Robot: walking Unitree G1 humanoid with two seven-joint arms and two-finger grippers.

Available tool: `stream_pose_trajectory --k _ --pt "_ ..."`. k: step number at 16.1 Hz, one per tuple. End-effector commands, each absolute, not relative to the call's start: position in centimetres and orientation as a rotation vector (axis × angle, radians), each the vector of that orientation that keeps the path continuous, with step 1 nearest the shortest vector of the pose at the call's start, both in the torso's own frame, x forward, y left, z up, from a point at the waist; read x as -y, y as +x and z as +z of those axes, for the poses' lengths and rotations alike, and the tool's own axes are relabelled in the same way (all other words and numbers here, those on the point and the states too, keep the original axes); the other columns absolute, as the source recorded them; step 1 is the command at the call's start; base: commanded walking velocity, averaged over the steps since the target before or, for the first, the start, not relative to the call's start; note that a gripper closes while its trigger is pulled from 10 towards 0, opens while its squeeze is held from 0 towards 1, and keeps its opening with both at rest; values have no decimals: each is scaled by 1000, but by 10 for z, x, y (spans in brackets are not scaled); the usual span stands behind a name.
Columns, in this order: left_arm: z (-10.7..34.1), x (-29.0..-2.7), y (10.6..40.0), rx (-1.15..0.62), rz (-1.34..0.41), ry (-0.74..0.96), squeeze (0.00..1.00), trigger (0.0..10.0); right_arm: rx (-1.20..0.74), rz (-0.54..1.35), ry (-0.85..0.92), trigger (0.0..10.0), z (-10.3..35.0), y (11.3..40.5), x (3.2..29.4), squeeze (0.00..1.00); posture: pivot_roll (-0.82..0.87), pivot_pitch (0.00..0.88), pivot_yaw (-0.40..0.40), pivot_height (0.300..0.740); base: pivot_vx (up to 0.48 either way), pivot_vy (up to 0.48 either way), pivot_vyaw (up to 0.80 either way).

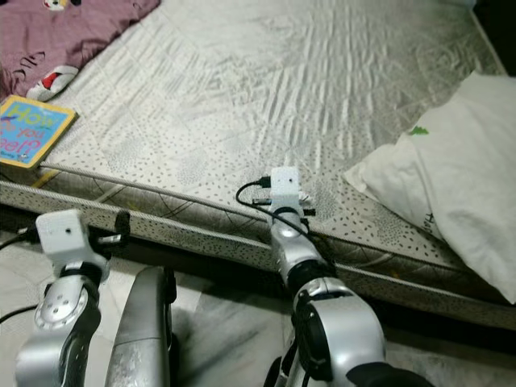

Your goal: Clean up the room

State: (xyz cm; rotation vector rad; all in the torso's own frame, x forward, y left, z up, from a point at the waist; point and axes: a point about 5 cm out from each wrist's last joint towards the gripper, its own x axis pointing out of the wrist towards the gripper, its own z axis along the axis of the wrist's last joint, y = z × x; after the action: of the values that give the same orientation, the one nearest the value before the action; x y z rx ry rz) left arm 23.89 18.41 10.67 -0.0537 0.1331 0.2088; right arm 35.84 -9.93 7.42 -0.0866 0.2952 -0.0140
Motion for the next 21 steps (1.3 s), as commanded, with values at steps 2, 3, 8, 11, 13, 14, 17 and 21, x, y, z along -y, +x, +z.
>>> stream_pose_trajectory --k 2,3,8,11,13,14,17,21 --pt "110 -190 251 -93 240 -43 0 10000 -291 11 -76 0 76 361 104 0 249 0 -90 531 0 0 0" --pt "111 -192 257 -82 242 -39 0 10000 -283 20 -70 0 79 362 104 0 240 0 -83 531 0 0 0" --pt "124 -193 291 11 201 -27 0 10000 -128 45 50 0 101 367 125 0 164 0 -21 531 0 0 0" --pt "127 -196 298 42 188 -31 0 10000 17 78 57 1765 115 356 140 0 129 0 2 531 0 0 0" --pt "131 -194 302 60 173 -24 0 10000 82 109 53 10000 123 347 146 0 111 0 17 531 0 0 0" --pt "131 -193 303 68 167 -25 0 10000 102 123 58 10000 125 343 147 0 99 0 27 531 0 0 0" --pt "137 -180 296 103 90 -41 0 10000 148 176 133 10000 134 313 145 0 84 0 37 531 0 0 0" --pt "117 -179 265 51 58 -18 0 10000 58 238 5 10000 108 258 163 0 110 0 12 531 0 0 0"
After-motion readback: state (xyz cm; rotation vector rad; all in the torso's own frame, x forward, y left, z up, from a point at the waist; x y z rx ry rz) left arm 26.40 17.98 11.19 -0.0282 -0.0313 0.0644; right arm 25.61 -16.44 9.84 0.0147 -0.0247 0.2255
